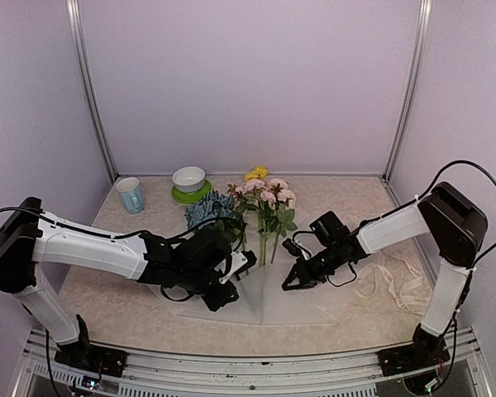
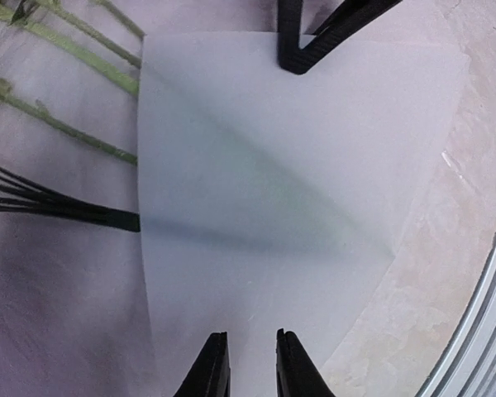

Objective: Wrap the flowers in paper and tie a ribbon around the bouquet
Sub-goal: Press the fold line of the 1/4-folded wrapping paper.

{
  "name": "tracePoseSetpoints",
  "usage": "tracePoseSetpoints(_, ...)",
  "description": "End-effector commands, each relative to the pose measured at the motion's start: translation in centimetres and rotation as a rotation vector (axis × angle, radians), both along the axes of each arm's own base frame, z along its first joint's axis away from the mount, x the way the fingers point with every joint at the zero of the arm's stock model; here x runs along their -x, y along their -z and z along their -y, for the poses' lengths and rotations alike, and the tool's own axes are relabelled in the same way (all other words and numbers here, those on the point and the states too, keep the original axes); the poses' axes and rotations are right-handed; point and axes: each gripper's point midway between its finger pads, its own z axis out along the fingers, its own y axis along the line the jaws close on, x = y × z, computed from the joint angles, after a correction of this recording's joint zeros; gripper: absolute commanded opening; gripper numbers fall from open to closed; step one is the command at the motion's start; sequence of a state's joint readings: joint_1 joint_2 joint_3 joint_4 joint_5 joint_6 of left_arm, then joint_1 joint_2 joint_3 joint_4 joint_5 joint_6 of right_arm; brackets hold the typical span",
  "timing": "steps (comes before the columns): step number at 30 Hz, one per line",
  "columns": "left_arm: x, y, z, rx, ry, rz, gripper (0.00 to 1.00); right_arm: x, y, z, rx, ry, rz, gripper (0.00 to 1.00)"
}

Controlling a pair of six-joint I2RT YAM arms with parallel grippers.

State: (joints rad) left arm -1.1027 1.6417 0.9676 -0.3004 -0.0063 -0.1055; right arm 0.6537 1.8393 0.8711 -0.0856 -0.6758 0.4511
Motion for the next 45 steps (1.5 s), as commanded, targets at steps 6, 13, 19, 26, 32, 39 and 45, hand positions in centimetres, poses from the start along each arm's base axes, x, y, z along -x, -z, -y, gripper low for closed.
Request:
tracePoseSetpoints(6, 0.4, 0.5, -1.3, 0.139, -0.076, -0.029, 0.2, -1.6, -0.1, 1.0, 0.097, 0.138, 0.065, 0.0)
tracePoseSetpoints(13, 2.2, 1.9, -4.1, 0.095, -0.131, -0.061, 0.21, -2.6, -0.3, 0.4, 0.141, 0.092, 0.107, 0.0)
tracePoseSetpoints(19, 1.6, 5.2, -7.0, 0.008, -0.267, -0.11, 0.22, -2.0, 0.3, 0.3, 0.144, 0.034, 0.119, 0.0)
tracePoseSetpoints(26, 1.4, 5.2, -8.5, 0.012, -0.429, -0.139, 0.2, -1.6, -0.1, 0.5, 0.146, 0.011, 0.138, 0.0)
tracePoseSetpoints(32, 3.1, 2.5, -7.5, 0.045, -0.399, -0.114, 0.21, -1.3, -0.2, 0.6, 0.172, 0.011, 0.149, 0.0)
tracePoseSetpoints(39, 1.4, -4.8, 3.7, 0.152, -0.058, 0.06, 0.22, -1.3, -0.8, 0.2, 0.204, 0.048, 0.157, 0.0)
tracePoseSetpoints(45, -3.1, -2.4, 7.9, 0.216, 0.001, 0.008, 0.22, -1.6, -1.9, -0.5, 0.174, 0.101, 0.142, 0.0)
